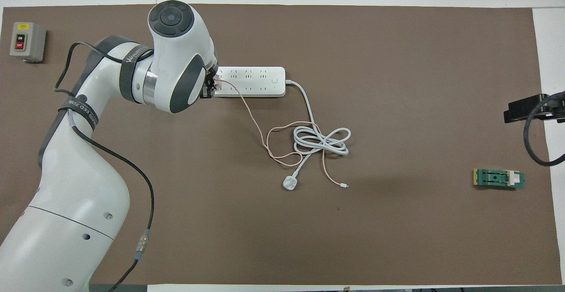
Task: Plug charger into power strip
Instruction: 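Press the charger into the socket with the left gripper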
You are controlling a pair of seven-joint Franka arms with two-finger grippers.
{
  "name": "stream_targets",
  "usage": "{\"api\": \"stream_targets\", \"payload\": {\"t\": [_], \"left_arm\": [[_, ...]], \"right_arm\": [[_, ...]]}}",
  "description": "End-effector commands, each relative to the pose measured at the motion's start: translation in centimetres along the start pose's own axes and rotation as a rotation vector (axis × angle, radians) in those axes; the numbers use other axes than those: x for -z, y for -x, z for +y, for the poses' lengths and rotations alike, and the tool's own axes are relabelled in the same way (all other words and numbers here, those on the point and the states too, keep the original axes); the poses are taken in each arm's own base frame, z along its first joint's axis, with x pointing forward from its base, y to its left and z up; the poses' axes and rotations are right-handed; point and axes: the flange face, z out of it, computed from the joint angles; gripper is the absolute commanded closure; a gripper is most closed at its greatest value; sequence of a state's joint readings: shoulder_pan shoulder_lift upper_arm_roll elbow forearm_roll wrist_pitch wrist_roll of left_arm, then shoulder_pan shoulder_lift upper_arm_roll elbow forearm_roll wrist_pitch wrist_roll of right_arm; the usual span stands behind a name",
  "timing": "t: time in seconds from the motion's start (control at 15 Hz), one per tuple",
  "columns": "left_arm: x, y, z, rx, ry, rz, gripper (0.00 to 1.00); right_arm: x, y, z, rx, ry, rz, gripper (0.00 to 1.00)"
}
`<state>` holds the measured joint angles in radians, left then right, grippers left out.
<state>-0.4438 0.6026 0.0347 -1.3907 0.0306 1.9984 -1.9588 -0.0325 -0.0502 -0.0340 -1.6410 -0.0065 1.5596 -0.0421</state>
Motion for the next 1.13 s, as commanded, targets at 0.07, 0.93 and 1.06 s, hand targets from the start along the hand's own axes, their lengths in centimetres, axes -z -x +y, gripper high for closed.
{"api": "stream_targets", "payload": {"t": [0.07,0.93,1.06], "left_arm": [[-0.60,0.41,-1.06,0.002,-0.006,0.000,1.00],[-0.91,-0.10,-1.65,-0.006,-0.036,0.013,1.00],[-0.85,-0.01,-1.71,-0.008,-0.035,0.013,1.00]], "right_arm": [[0.06,0.42,0.09,0.021,0.002,-0.001,0.00],[0.08,0.40,-0.16,0.020,0.002,0.000,0.00],[0.15,0.39,-0.17,0.021,0.002,0.002,0.00]]}}
